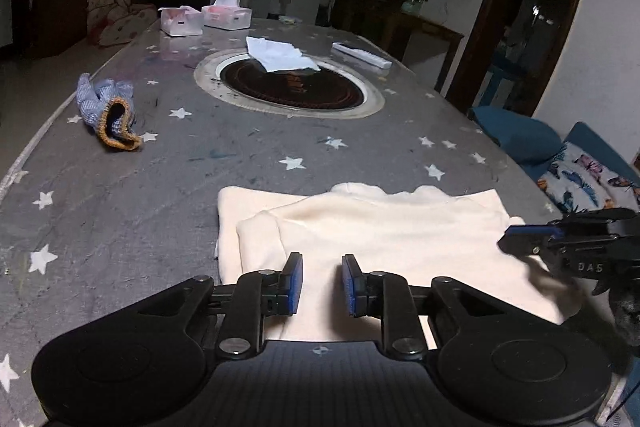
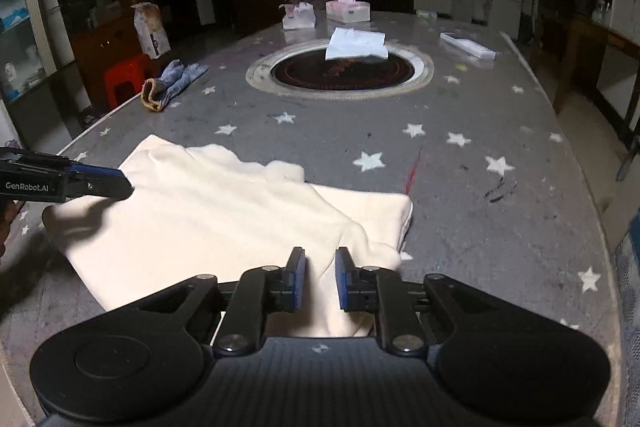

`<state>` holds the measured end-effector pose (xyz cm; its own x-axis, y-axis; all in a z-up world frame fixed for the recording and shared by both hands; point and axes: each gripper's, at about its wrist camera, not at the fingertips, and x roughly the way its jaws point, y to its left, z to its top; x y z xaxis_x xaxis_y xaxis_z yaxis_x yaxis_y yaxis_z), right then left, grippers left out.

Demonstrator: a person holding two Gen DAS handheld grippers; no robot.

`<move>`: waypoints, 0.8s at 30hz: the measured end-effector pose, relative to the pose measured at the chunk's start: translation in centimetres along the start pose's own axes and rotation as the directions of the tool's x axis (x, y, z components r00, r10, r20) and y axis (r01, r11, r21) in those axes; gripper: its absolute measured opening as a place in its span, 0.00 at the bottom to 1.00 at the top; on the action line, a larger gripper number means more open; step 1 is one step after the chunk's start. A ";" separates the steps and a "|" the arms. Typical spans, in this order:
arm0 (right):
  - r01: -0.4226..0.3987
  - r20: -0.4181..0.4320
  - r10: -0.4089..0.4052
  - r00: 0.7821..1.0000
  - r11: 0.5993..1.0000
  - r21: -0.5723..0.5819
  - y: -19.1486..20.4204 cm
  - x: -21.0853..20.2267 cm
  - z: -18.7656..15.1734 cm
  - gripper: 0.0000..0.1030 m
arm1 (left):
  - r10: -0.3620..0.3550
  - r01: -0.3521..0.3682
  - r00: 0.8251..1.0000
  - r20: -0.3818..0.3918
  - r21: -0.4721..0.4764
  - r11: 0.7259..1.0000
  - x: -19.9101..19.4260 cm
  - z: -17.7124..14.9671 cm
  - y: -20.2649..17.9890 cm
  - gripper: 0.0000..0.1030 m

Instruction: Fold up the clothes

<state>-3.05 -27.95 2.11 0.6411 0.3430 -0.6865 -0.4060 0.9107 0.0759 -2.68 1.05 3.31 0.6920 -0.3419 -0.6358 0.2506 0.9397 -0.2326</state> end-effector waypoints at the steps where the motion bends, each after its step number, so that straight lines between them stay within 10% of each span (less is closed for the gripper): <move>1: 0.001 0.000 -0.001 1.000 1.000 -0.005 0.0 -0.1 0.0 0.14 | -0.007 0.007 1.000 0.003 -0.004 1.000 -0.1 0.0 0.1 0.24; 12: -0.145 0.011 0.151 0.988 0.965 -0.221 7.5 -2.0 1.0 0.28 | 0.084 -0.081 0.996 0.029 -0.108 0.991 -2.8 0.0 3.6 0.41; 24: -0.254 -0.028 0.283 0.959 0.805 -0.536 18.7 -0.6 0.7 0.41 | 0.110 -0.106 0.994 0.007 -0.225 0.969 -3.7 -0.8 5.4 0.61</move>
<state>-10.62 -10.93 4.43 0.4810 0.5804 -0.6571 -0.8388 0.5227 -0.1524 -4.46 7.38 3.79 0.7203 -0.2361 -0.6522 0.0171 0.9461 -0.3235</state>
